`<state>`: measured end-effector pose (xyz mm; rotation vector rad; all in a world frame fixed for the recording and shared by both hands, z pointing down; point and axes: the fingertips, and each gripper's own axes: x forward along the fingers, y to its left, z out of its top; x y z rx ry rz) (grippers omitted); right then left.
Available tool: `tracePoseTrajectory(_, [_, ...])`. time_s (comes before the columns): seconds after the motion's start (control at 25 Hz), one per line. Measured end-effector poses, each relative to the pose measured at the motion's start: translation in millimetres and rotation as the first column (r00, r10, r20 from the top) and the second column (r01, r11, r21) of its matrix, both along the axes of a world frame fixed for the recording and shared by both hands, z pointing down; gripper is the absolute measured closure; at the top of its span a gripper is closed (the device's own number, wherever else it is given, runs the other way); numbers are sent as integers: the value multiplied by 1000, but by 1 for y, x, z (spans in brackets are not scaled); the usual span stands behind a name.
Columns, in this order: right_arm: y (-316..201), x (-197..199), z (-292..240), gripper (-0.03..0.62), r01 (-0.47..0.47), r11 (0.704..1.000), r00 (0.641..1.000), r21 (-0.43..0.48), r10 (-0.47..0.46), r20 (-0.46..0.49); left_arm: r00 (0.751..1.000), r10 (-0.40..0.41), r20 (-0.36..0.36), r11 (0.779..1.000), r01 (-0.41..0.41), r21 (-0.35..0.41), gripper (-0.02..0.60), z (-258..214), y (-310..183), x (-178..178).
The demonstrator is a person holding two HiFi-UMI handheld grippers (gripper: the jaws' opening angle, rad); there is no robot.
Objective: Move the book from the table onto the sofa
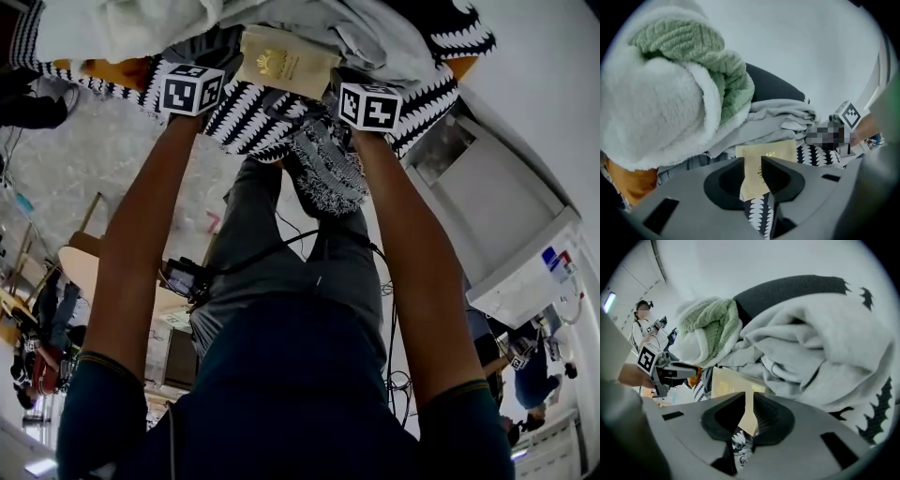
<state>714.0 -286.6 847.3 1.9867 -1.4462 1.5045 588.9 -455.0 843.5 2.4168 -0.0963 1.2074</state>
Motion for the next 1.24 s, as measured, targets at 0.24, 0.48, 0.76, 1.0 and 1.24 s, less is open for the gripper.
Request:
tracePoseTrajectory(0.24, [-28,-6,-105,579,53,975,998,214,-43,-50,978,-20,-208,999,27,32,577,-110,2,9])
tracePoseTrajectory(0.48, [-41,-20,-249,580,133,895,980,427,-53,-194,906,38,-421,993,12,117,577,-247,15,16])
tracePoseTrajectory(0.76, [-27,-28,-403,580,217,773,938,596,5,-347,803,101,-588,976,34,213,577,-384,33,8])
tracePoseTrajectory(1.0, [7,-41,-512,580,295,680,888,671,64,-455,725,164,-668,950,67,306,577,-484,54,-10])
tracePoseTrajectory(1.24, [64,-73,-596,580,374,633,839,677,80,-539,665,228,-711,929,71,364,578,-564,96,-36])
